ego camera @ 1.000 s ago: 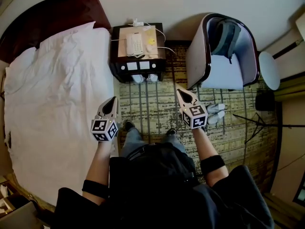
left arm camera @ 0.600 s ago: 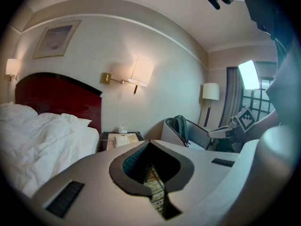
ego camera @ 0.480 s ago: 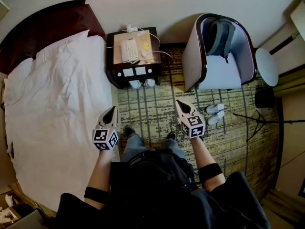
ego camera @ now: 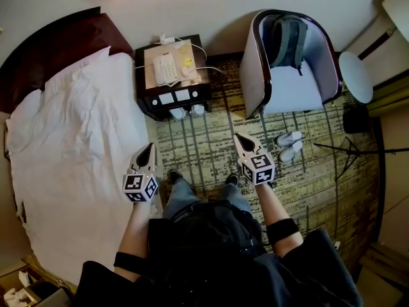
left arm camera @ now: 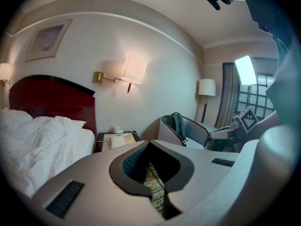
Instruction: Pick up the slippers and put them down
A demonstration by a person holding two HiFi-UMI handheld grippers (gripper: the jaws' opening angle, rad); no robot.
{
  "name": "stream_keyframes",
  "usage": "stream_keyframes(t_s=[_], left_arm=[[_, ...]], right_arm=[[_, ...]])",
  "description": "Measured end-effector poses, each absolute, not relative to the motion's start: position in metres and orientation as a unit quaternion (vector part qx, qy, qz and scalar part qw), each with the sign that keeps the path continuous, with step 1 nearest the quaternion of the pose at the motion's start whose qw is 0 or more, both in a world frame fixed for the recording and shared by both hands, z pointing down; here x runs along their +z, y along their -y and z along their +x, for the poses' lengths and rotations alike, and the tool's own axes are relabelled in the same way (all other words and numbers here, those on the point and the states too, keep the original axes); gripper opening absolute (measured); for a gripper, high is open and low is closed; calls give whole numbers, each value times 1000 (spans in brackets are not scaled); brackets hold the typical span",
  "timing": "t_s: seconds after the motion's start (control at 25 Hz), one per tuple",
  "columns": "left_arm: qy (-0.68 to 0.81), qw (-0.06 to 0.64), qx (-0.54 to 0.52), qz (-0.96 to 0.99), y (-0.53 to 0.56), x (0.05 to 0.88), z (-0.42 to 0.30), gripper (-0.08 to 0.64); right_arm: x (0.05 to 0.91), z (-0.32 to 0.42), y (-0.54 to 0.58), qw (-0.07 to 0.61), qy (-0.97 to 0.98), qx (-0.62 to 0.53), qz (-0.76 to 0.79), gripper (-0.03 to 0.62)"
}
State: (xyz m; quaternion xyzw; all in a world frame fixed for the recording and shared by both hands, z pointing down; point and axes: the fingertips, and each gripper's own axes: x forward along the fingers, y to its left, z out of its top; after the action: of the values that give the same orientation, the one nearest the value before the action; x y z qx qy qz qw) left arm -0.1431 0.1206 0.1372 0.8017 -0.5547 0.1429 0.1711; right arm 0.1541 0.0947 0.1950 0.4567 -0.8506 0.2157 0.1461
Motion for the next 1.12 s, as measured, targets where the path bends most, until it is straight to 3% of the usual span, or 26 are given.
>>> stream_keyframes(t_s=[0.72, 1.12], left_arm=[[588, 161, 144, 779, -156, 118, -89, 5], [591, 152, 154, 777, -174, 111, -121, 5]], right_arm=[[194, 199, -111, 133, 873, 220, 414, 2], [202, 149, -115, 136, 882, 228, 389, 2]])
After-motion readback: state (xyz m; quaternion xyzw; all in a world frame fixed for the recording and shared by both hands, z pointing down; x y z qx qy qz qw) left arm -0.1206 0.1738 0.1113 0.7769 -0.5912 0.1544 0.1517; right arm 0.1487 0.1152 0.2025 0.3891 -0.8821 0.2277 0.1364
